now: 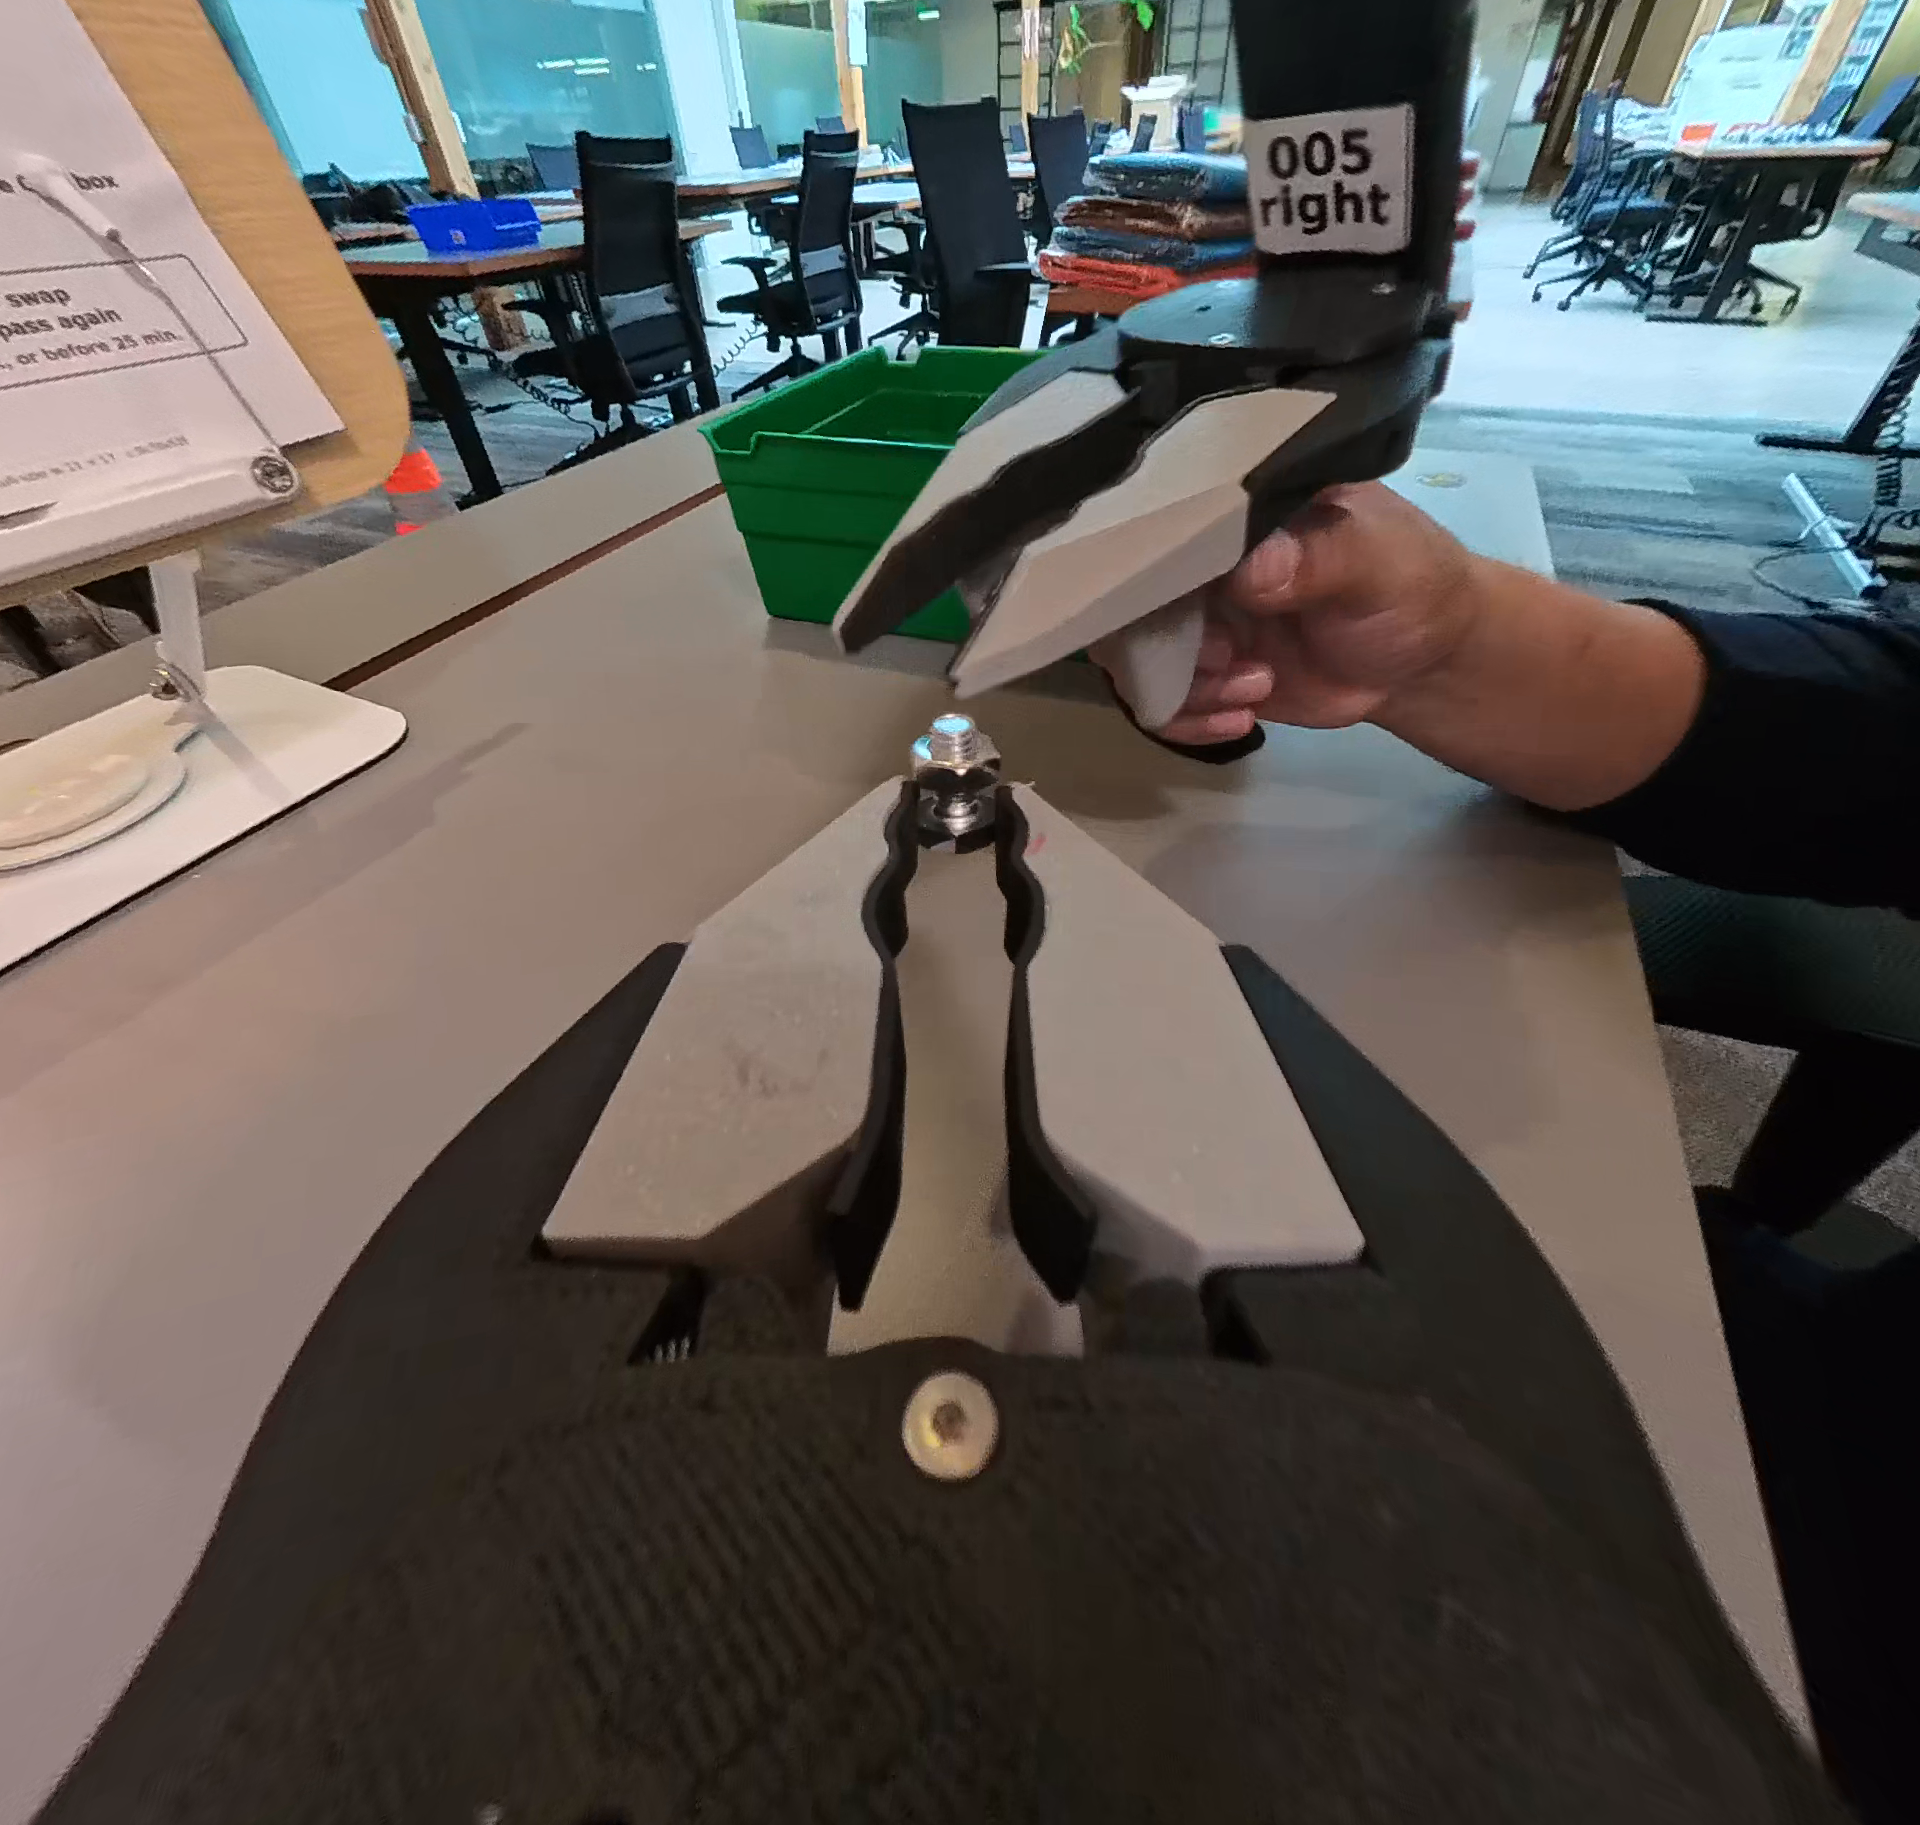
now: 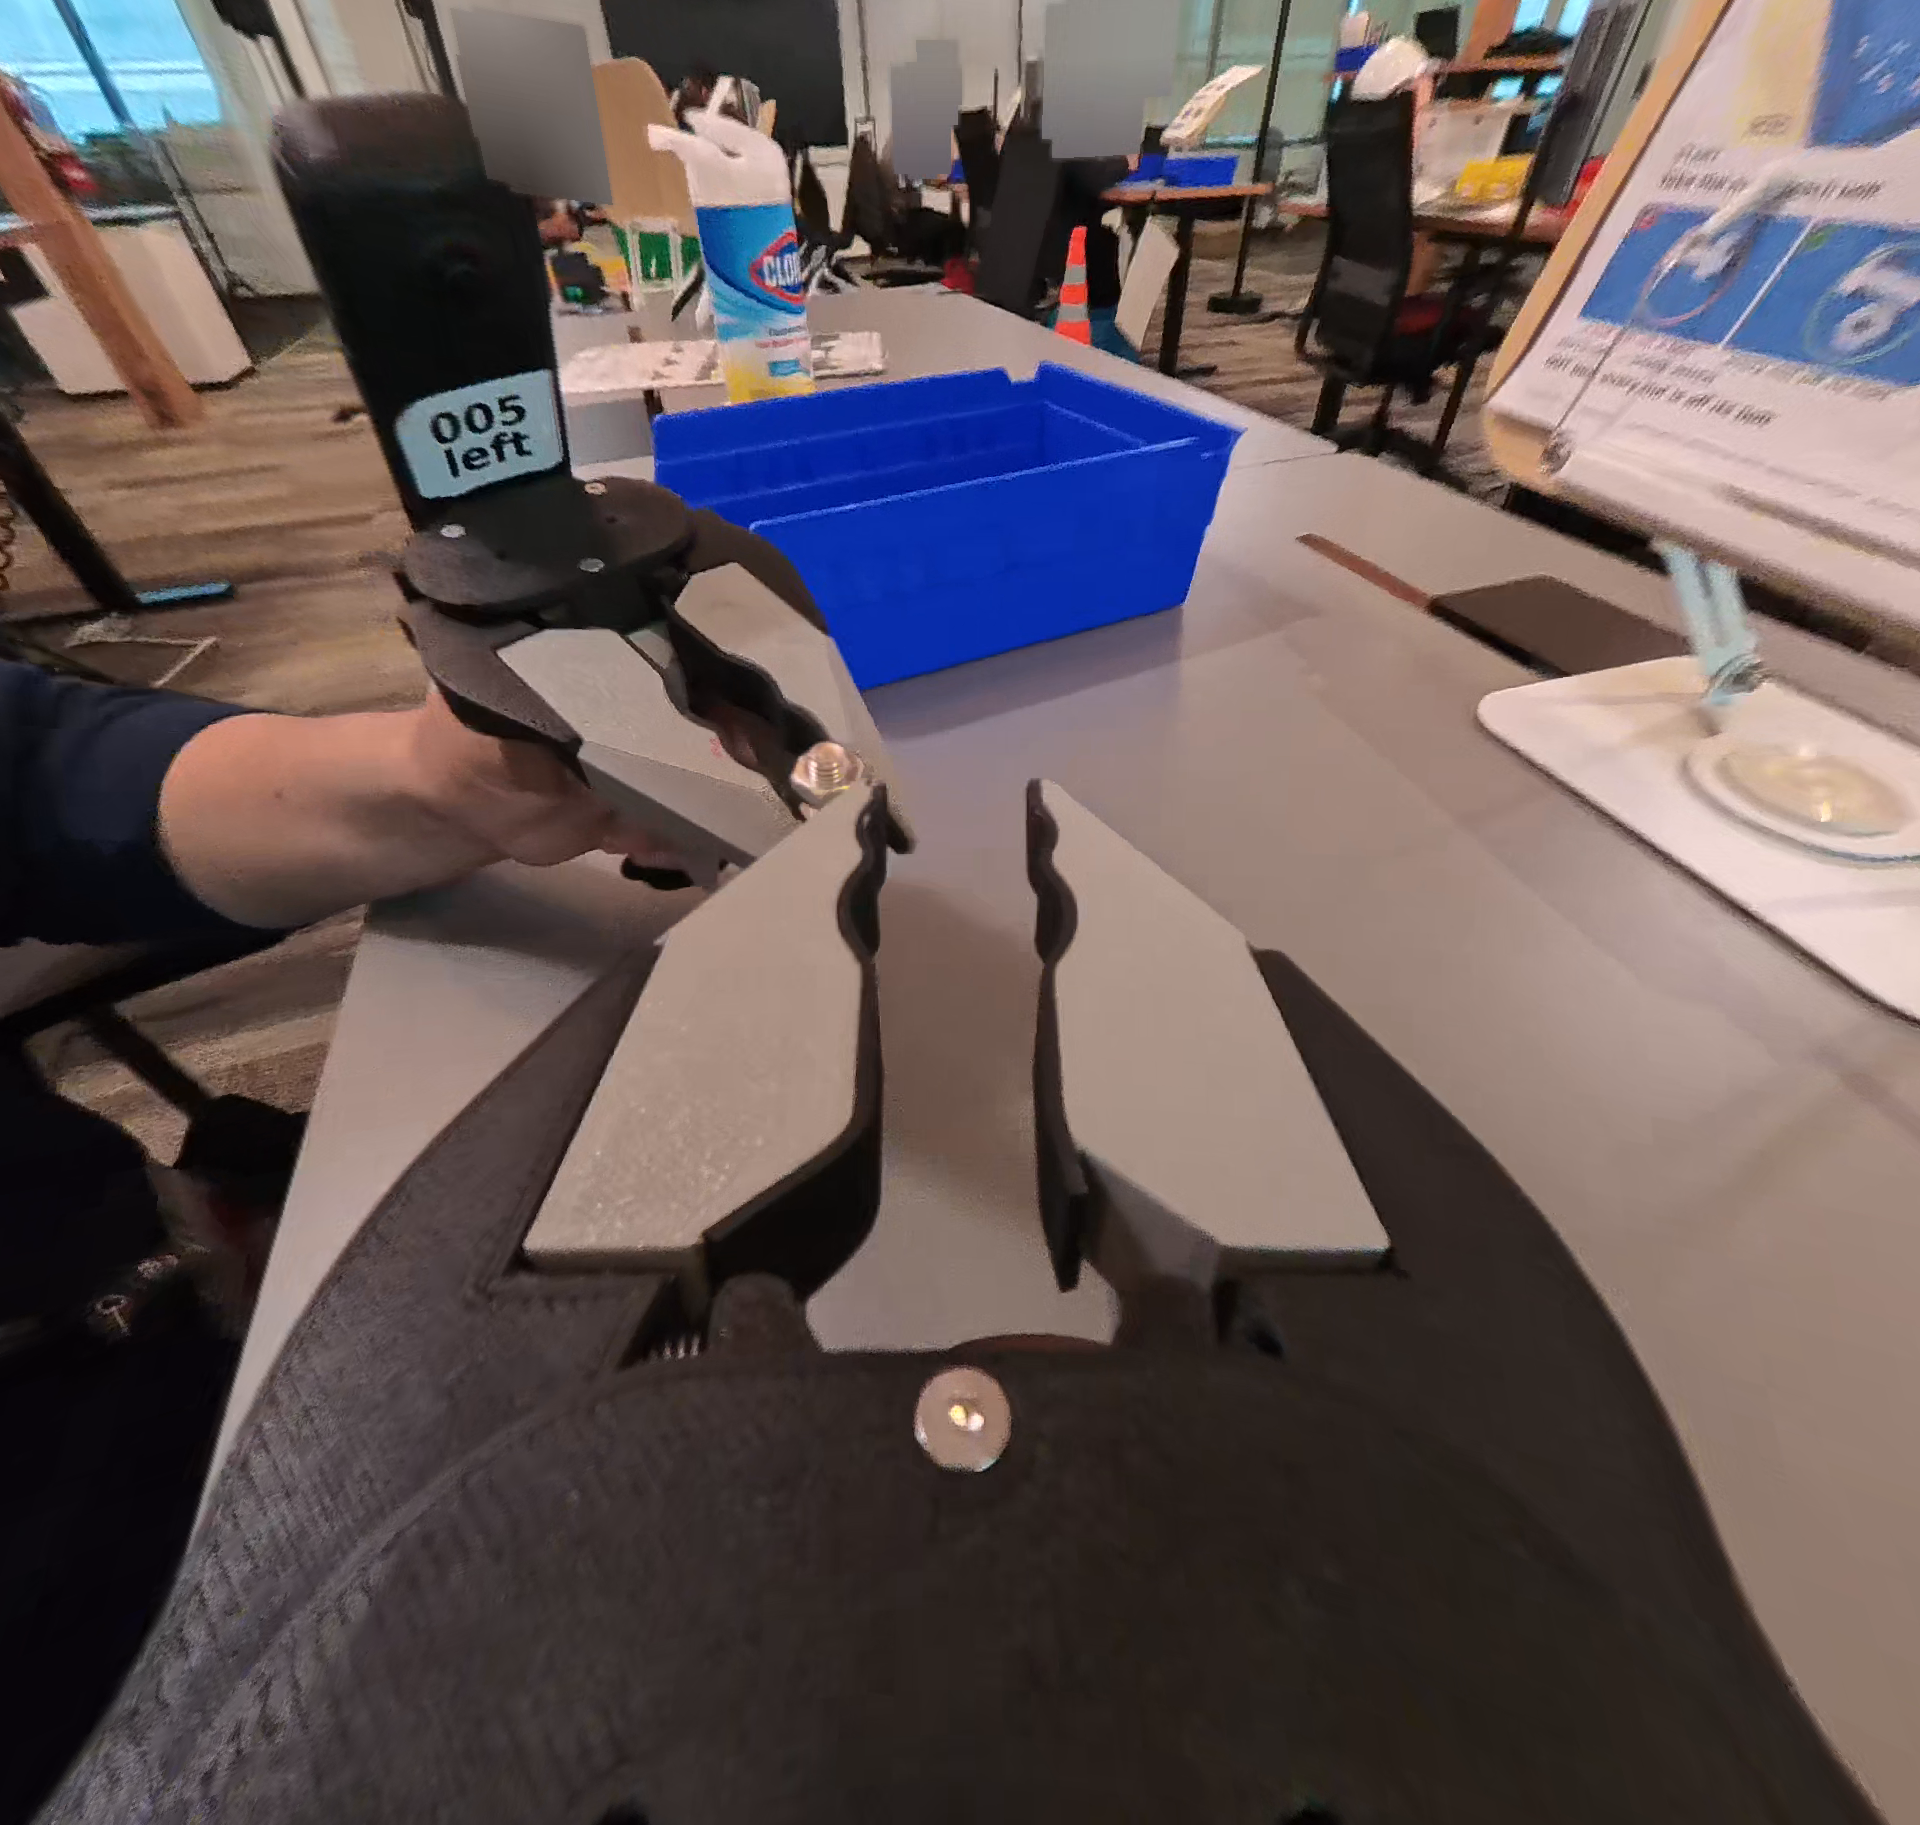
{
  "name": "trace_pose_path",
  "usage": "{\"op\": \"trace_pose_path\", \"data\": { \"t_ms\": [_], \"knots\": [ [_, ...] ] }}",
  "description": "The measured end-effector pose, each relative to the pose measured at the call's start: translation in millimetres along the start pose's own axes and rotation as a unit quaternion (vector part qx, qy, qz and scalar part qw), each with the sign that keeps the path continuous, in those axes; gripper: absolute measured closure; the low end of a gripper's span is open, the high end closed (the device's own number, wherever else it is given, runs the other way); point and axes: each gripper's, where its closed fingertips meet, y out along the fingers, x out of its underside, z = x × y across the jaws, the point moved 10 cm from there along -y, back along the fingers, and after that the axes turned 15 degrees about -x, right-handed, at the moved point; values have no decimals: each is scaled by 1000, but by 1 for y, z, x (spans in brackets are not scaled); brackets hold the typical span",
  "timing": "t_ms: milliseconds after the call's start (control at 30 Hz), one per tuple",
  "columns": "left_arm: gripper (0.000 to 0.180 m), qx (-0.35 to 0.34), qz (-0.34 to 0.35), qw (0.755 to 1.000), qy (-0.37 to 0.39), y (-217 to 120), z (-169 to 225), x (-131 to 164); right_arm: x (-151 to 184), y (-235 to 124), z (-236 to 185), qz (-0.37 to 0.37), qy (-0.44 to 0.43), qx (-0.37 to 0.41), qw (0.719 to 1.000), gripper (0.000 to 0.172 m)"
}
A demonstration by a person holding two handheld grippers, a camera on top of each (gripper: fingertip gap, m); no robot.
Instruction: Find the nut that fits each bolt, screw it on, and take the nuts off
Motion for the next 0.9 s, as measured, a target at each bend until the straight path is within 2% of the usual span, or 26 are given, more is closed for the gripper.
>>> {"op": "trace_pose_path", "data": {
  "t_ms": [67,133,300,400,433,467,500,567,667,700,833,900],
  "knots": [
    [168,-4,-2,1000,-2,0,-1,0,-3,0,-4,20,6,-30,999,147],
    [168,-2,-4,1000,3,1,1,0,-2,8,-6,22,27,-52,998,138],
    [168,-4,-15,1000,21,3,6,2,4,16,-5,-23,15,-30,999,136],
    [168,-2,-19,1000,21,5,8,2,4,9,-3,-40,12,-19,999,126],
    [168,-8,-17,1000,23,4,7,2,4,7,-4,-44,5,-22,999,131],
    [168,-14,-12,1000,20,3,5,1,3,4,-5,-48,-4,-13,999,144],
    [168,-9,-3,1000,7,1,3,0,4,0,-2,-59,-19,17,998,172],
    [168,-3,0,1000,-14,-1,-2,0,4,-5,-1,-58,-28,25,998,171],
    [168,-10,-5,1000,4,0,0,0,-3,-3,-5,17,21,-48,998,158],
    [168,-8,-7,1000,8,1,3,0,-3,-1,-4,15,28,-47,998,149],
    [168,2,-10,1000,17,2,8,0,3,11,-8,-23,1,-34,999,139],
    [168,1,-13,1000,14,2,7,0,2,7,-5,-36,-6,-11,999,125]
  ]
}}
